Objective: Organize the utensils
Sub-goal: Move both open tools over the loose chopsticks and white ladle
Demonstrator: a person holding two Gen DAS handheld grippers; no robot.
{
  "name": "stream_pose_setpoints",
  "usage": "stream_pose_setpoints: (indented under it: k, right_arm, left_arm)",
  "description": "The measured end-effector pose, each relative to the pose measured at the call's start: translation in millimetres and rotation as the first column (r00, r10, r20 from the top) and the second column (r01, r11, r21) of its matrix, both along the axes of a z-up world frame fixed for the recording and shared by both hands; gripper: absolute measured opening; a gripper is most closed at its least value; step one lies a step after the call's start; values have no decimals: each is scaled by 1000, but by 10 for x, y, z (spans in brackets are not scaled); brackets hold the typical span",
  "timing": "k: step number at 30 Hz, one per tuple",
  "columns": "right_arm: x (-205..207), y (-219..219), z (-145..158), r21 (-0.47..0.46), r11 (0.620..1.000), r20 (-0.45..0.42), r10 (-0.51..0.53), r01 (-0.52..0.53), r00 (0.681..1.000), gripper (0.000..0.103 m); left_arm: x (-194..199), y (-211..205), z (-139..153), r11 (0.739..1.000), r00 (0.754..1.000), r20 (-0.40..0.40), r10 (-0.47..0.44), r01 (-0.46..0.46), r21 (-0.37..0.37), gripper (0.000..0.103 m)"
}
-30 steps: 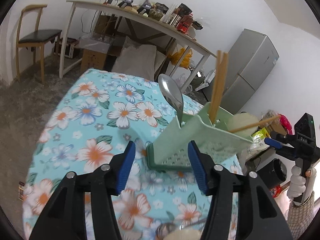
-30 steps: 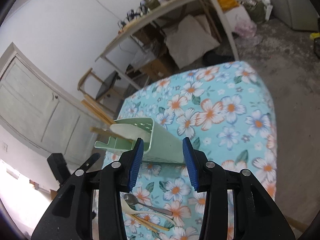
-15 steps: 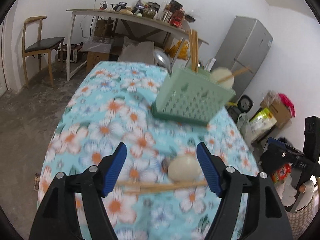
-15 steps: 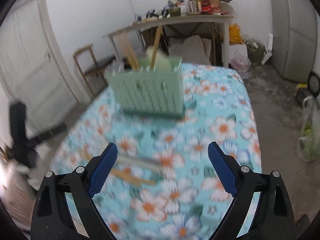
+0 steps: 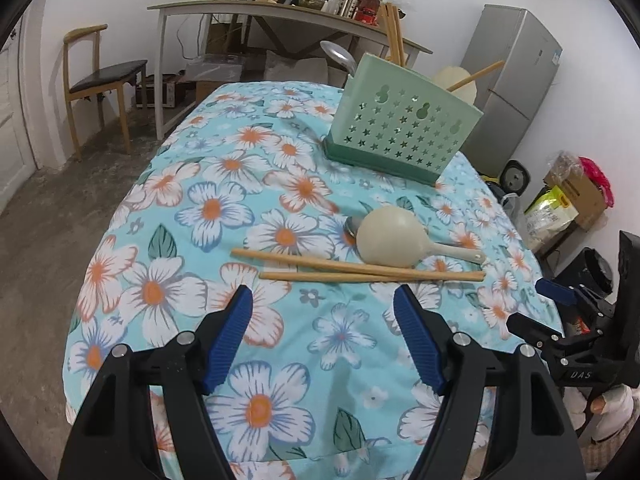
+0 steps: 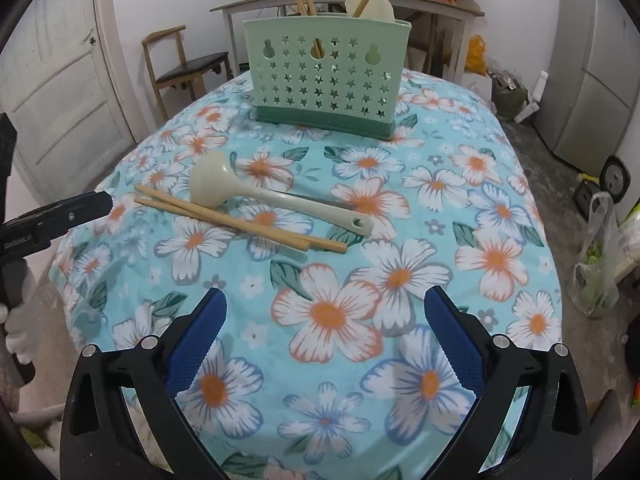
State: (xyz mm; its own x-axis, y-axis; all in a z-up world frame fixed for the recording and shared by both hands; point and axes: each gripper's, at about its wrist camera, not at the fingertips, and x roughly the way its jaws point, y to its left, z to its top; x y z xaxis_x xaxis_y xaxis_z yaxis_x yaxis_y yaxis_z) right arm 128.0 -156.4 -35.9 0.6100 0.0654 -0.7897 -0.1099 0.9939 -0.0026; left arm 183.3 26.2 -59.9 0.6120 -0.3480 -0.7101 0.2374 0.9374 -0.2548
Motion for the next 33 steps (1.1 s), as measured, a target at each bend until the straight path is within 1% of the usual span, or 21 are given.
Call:
stream_pose_setpoints:
  k: [2, 4, 7, 10, 11, 12, 13, 15, 17, 19, 21, 24, 27, 29, 32, 33]
  right_arm:
    - [28, 40, -29, -11, 1000, 2, 2, -2, 1000, 95]
    - [68, 74, -82, -13, 1000, -7, 4, -5, 1000, 95]
    - [112, 93, -165, 18, 1000, -34, 8, -8, 999, 95]
    - [143, 114, -286, 69, 997, -90, 27, -21, 996, 95]
    - [150, 115, -337, 100, 995, -115, 38, -27, 993, 96]
    - [146, 122, -372, 113, 993, -126, 40, -26, 991, 95]
    - [125, 145, -368, 98, 995, -110, 43, -32, 993, 95]
    - [111, 176, -375, 84, 996, -107, 51, -42, 993, 95]
    - [105, 165, -374, 96, 995, -102, 48, -38, 994, 95]
    - [102, 139, -371, 118, 992, -93, 44, -33, 995, 95]
    - [112, 117, -363, 128, 991, -90, 44, -32, 995, 95]
    - [108, 110, -357, 127, 991, -88, 49, -38, 995, 95]
    - [108, 106, -353, 132, 990, -83, 53, -42, 995, 95]
    - [103, 106, -351, 134, 990, -78, 55, -44, 995, 95]
    - [93, 113, -350, 130, 990, -73, 59, -49, 996, 95]
    - [93, 111, -350, 129, 990, -72, 59, -50, 996, 95]
  left_arm:
    - [7, 0, -3, 1000, 1000, 7, 7, -7, 4, 71]
    - [55, 42, -10, 999, 999, -4, 32, -32, -11, 71]
    - [153, 145, -21, 995, 997, -32, 73, -75, -63, 67]
    - [274, 230, -51, 987, 995, -69, 74, -83, -139, 63]
    - [326, 272, -75, 981, 993, -90, 76, -90, -172, 61]
    - [377, 314, -103, 975, 990, -113, 83, -104, -196, 59]
    - [427, 362, -139, 968, 986, -139, 91, -121, -222, 58]
    - [509, 451, -206, 952, 976, -189, 107, -156, -265, 55]
    - [585, 528, -292, 934, 963, -244, 111, -185, -306, 53]
    - [667, 604, -398, 911, 945, -303, 121, -227, -343, 49]
    - [712, 654, -460, 892, 933, -337, 127, -256, -374, 43]
    - [766, 707, -502, 867, 923, -363, 128, -281, -411, 42]
    - [798, 711, -507, 860, 915, -382, 131, -297, -416, 38]
    - [796, 701, -477, 856, 917, -378, 130, -296, -424, 34]
    - [797, 682, -435, 829, 924, -366, 110, -289, -479, 32]
    - [794, 670, -422, 824, 926, -362, 106, -286, -489, 32]
